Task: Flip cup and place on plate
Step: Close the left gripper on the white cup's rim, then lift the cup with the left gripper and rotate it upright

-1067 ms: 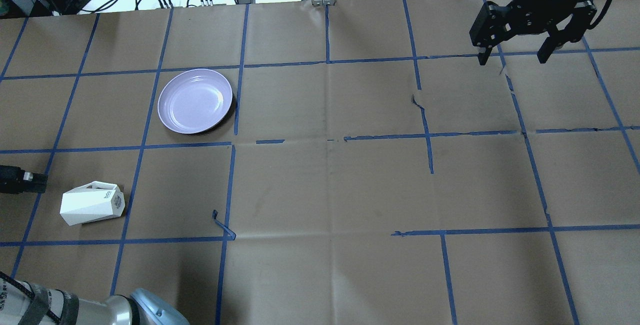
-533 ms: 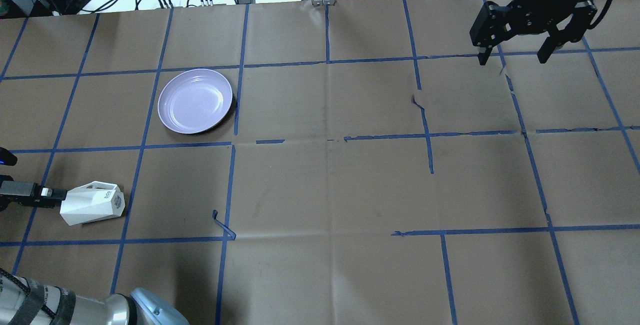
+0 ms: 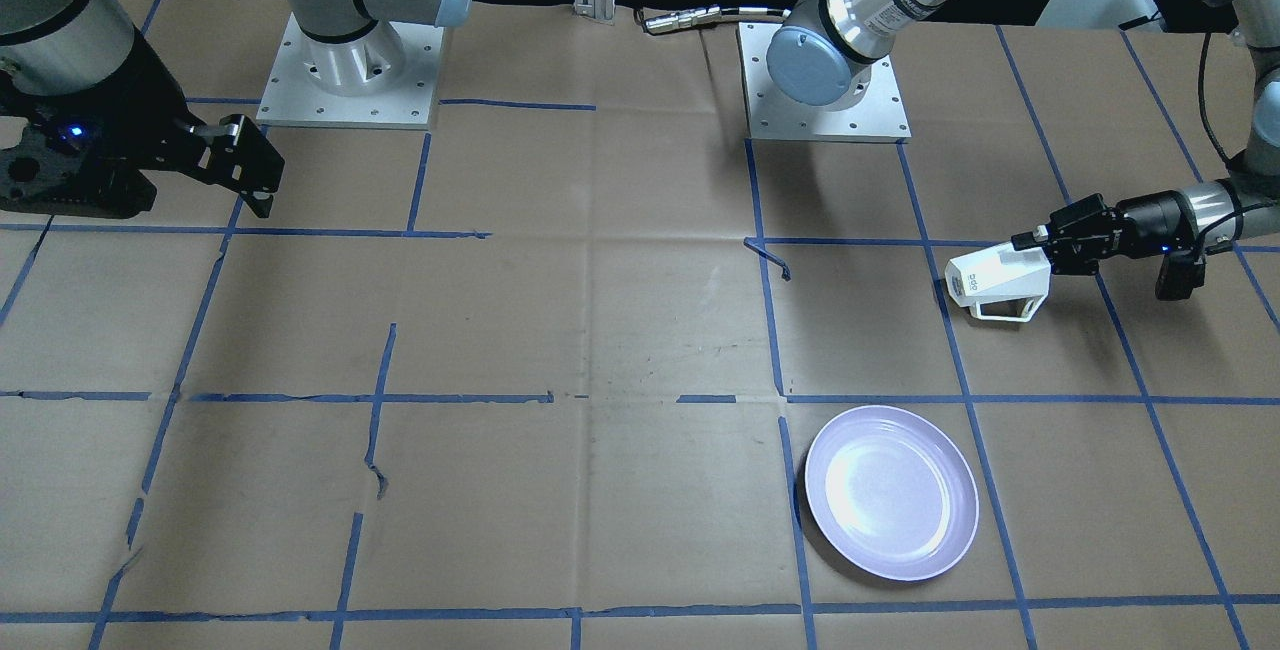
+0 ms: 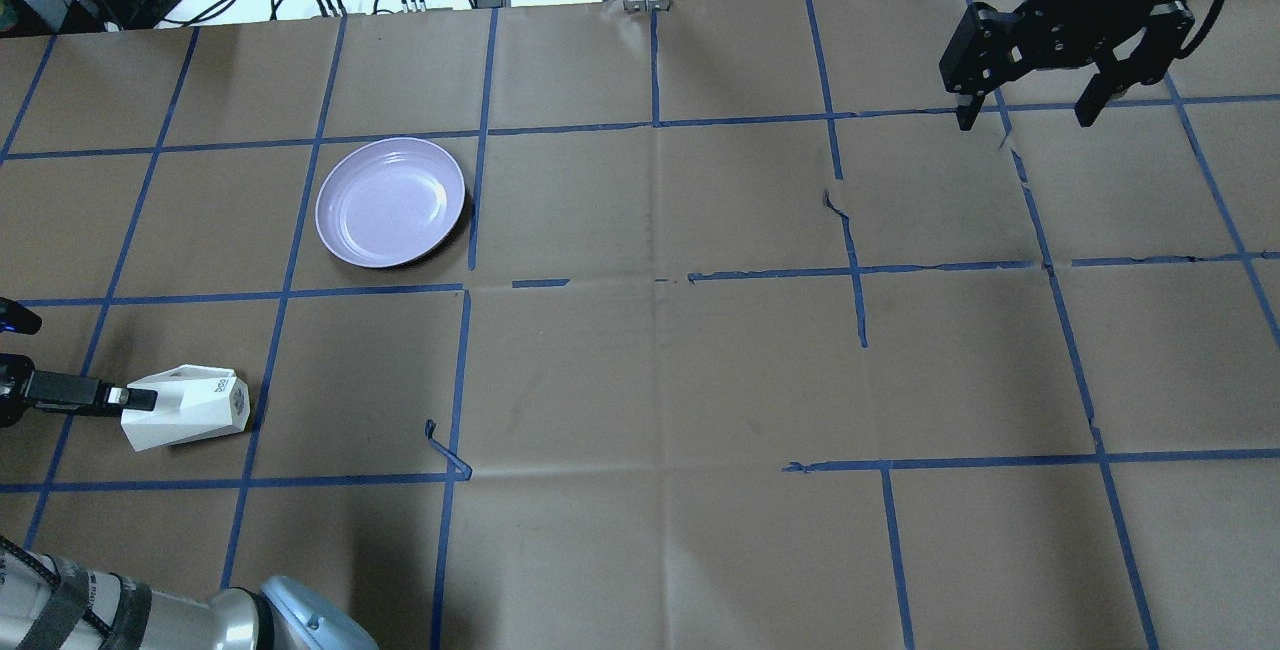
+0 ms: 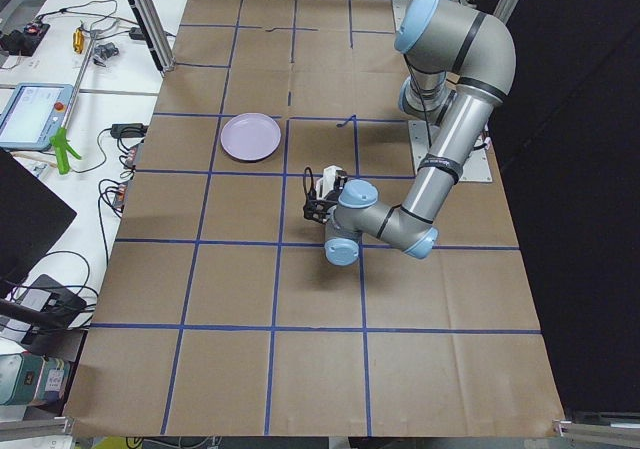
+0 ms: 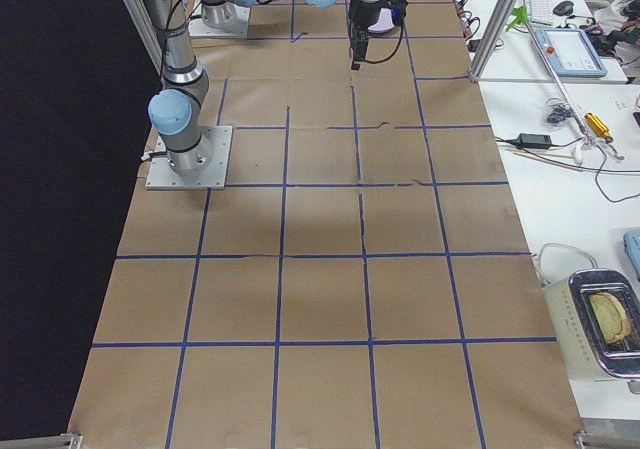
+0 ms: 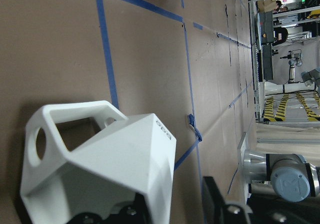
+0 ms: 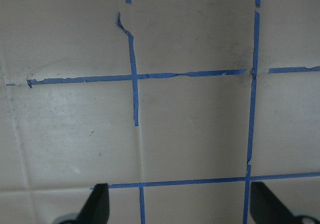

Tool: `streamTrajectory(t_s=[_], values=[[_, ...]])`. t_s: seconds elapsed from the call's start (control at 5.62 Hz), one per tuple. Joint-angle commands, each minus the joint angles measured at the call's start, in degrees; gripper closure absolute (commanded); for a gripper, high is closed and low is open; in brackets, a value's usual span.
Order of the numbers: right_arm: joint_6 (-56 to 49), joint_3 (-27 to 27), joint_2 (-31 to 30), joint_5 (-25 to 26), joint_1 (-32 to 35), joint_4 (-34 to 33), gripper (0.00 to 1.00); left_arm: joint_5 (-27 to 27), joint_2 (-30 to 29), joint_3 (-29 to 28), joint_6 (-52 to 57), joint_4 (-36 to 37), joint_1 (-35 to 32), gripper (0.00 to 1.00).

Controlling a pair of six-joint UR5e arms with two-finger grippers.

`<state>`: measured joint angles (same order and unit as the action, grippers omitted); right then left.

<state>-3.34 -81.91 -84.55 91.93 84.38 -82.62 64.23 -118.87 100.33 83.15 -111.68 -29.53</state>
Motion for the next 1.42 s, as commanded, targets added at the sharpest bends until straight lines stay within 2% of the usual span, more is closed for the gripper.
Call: streamTrajectory(t_s=[0.0, 0.36, 0.53, 0.71, 0.89, 1.24], values=[[0.0, 0.0, 0.0, 0.0, 0.0, 0.0, 0.0, -1.2, 1.61, -0.57, -0.53, 0.66, -0.09, 1.0], [0.0, 0.0, 0.0, 0.0, 0.0, 0.0, 0.0, -1.3, 8.17, -4.25, -6.55, 0.67, -1.75, 1.0], [0.0, 0.0, 0.0, 0.0, 0.0, 0.0, 0.0, -0.17, 13.78, -4.44, -8.25, 1.71, -5.59, 1.0], [0.0, 0.0, 0.0, 0.0, 0.0, 0.0, 0.0, 4.89, 18.62, -4.36, -11.92, 7.9, -12.15, 0.99], [0.0, 0.0, 0.0, 0.0, 0.0, 0.0, 0.0, 9.03, 21.98, -3.57, -17.35, 17.54, -21.35, 0.99], [0.0, 0.0, 0.0, 0.0, 0.0, 0.0, 0.0, 23.42, 20.97, -3.3, -26.5, 33.99, -40.07, 1.0]])
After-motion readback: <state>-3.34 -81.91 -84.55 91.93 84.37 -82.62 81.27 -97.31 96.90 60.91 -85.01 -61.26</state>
